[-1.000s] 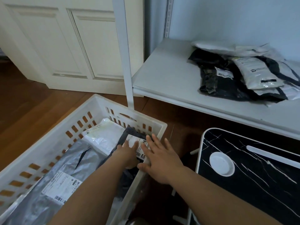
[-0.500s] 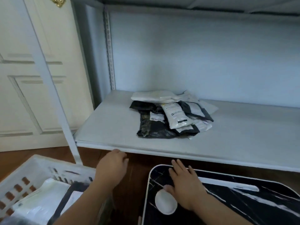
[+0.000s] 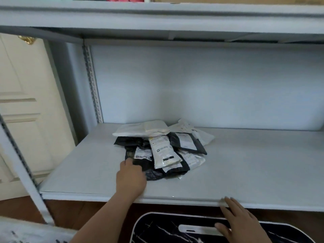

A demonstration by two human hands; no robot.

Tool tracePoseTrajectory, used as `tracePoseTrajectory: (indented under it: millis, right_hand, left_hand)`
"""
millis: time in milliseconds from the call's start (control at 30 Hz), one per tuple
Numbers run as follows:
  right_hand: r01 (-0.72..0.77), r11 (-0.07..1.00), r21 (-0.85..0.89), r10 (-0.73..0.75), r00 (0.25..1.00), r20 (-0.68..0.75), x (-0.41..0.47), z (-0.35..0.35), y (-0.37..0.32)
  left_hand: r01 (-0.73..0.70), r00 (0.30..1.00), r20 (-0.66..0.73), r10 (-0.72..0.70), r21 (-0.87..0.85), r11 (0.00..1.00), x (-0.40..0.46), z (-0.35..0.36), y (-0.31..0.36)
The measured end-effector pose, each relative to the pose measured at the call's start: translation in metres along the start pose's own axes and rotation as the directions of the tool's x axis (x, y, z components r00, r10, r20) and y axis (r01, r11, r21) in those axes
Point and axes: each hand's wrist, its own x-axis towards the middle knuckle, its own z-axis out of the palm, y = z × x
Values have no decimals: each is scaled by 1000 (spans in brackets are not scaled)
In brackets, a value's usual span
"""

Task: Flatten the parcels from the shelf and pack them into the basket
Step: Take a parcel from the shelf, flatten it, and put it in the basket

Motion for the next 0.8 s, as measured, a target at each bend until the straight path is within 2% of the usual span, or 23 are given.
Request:
tracePoseTrajectory:
  millis: [67, 133, 233, 300, 433, 600, 800]
  right_hand:
    - [15, 1000, 3, -15, 1000, -9, 9, -4, 3]
    - [19, 1000, -23, -19, 1000, 0, 26, -14, -3]
    - [21, 998, -52, -18, 998, 64, 59, -55, -35]
    - [128, 990, -54, -124, 990, 68, 87, -64, -51]
    - [124, 991, -52, -109, 966, 234, 124, -53, -76]
    - [64, 997, 31, -71, 923, 377, 131, -13, -89]
    - [50, 998, -23, -41, 954, 299, 125, -9, -91]
  left_hand:
    - [11, 995, -102, -15, -37, 999, 14, -12, 4]
    - [31, 996, -84, -30, 8, 999, 34, -26, 7]
    - [-1, 1000, -12, 3, 203, 979, 62, -39, 11]
    - [-56, 998, 8, 57, 333, 941, 77, -38, 12]
    - [-110, 994, 52, 97, 494, 862, 105, -27, 8]
    - [-121, 992, 105, 75, 560, 820, 133, -15, -1]
    - [-40, 997, 79, -3, 527, 849, 160, 5, -18]
